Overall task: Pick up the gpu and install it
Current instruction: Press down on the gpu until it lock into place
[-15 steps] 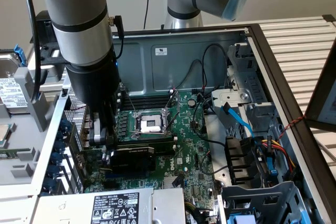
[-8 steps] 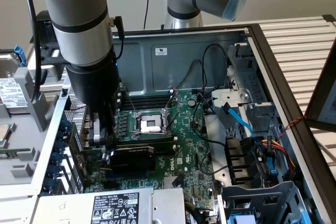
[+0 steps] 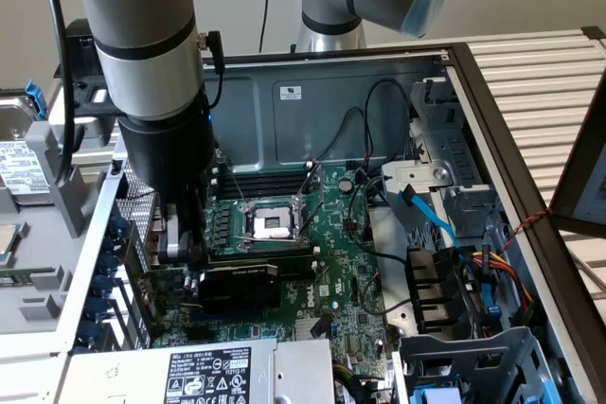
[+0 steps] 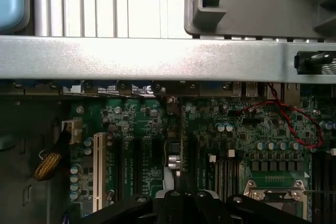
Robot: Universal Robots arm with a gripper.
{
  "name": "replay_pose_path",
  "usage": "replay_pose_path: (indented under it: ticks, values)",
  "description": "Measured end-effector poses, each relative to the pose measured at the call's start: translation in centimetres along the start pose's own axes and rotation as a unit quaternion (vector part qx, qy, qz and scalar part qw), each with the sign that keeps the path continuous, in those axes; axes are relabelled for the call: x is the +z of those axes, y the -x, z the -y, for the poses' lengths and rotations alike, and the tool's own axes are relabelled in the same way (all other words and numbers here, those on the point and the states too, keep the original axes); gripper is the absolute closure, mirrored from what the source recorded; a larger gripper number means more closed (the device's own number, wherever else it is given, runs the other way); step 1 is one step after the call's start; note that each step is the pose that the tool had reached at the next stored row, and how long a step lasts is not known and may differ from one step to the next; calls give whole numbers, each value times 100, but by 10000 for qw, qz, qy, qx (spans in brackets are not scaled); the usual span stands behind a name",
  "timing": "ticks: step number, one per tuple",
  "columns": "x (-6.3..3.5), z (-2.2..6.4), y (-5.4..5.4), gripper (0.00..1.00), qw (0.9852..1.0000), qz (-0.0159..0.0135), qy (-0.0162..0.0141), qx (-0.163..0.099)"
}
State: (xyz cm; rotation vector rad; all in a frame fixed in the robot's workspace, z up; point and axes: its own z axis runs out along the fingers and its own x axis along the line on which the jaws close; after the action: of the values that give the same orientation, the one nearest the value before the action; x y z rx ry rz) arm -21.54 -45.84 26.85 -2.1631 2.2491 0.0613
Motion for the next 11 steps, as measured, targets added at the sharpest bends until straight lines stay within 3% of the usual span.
replay_pose_path:
  ticks: [7, 11]
  values:
    - [-118, 4, -3, 89, 10000, -3, 40, 1]
    - [-136, 87, -33, 89, 10000, -4, 68, 2]
